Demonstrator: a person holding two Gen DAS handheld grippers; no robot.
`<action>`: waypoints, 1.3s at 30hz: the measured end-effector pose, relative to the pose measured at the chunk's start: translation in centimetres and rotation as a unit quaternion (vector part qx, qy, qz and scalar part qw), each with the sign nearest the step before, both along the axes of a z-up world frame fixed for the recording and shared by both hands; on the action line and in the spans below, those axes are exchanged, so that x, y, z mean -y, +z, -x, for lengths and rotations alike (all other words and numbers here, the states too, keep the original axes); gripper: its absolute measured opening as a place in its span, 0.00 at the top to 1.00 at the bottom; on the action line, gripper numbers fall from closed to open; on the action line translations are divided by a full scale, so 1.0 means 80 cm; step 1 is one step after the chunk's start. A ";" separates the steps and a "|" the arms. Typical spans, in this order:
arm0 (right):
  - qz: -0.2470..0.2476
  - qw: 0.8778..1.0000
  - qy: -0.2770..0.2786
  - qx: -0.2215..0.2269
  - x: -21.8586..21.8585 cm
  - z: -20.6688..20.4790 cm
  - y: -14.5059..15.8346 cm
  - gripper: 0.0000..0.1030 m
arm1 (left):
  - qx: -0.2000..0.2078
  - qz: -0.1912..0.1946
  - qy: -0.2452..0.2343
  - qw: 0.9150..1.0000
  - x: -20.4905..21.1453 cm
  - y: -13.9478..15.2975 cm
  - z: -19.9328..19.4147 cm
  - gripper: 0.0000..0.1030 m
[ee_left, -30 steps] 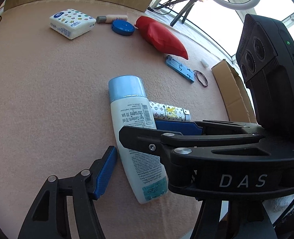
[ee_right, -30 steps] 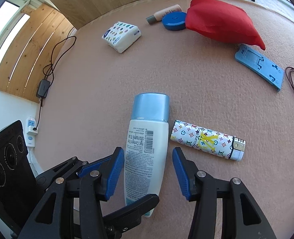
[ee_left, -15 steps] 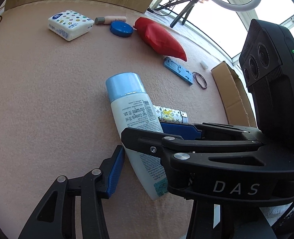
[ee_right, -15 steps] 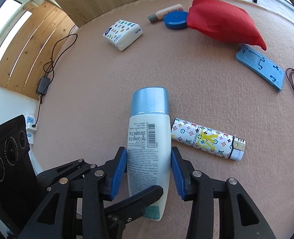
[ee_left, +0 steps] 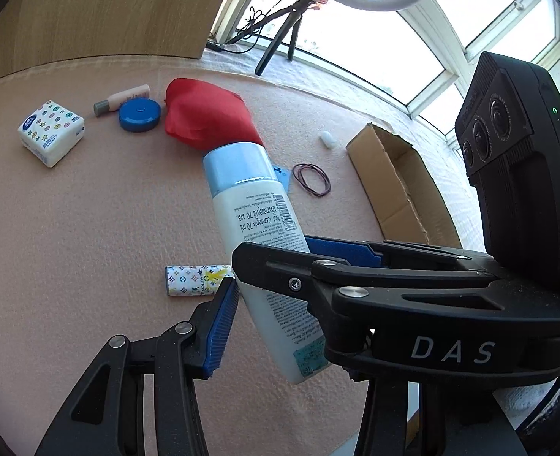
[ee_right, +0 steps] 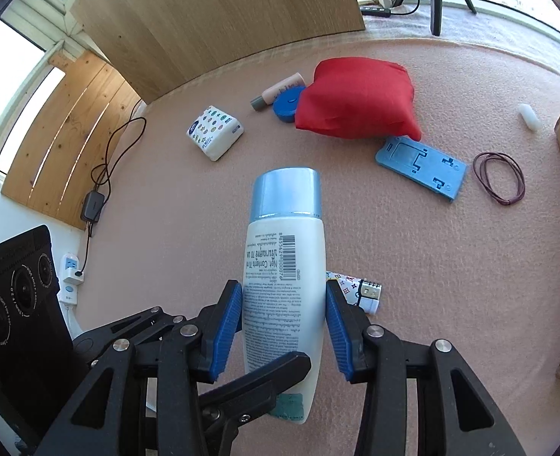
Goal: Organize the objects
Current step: 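Lower the lotion bottle into the cardboard box and open the right gripper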
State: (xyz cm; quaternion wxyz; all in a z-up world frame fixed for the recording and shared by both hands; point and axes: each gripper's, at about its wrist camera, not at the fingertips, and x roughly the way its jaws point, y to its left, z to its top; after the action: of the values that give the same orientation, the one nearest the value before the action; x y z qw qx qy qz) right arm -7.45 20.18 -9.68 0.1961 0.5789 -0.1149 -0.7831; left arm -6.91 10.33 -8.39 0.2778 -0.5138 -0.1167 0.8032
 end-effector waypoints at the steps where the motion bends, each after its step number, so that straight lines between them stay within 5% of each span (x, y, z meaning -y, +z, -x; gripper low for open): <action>1: 0.001 1.000 -0.007 -0.004 -0.009 -0.001 0.005 0.61 | -0.004 -0.002 -0.007 1.000 -0.011 0.004 0.002 0.51; 22: -0.016 0.986 -0.159 -0.054 -0.263 -0.014 0.057 0.60 | -0.034 -0.024 -0.135 0.990 -0.268 0.032 0.013 0.51; 35: -0.020 0.979 -0.199 -0.050 -0.341 -0.023 0.046 0.61 | -0.032 -0.014 -0.166 0.985 -0.335 0.022 0.005 0.51; 39: -0.029 0.977 -0.204 -0.052 -0.349 -0.025 0.045 0.60 | -0.039 -0.004 -0.174 0.984 -0.336 0.023 0.002 0.42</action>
State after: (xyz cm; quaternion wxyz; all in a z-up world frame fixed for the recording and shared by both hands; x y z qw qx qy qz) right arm -5.45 48.13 -6.11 0.0213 0.5070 -0.1971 -0.8389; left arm -7.11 37.20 -6.53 0.4197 -0.4935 -0.0174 0.7616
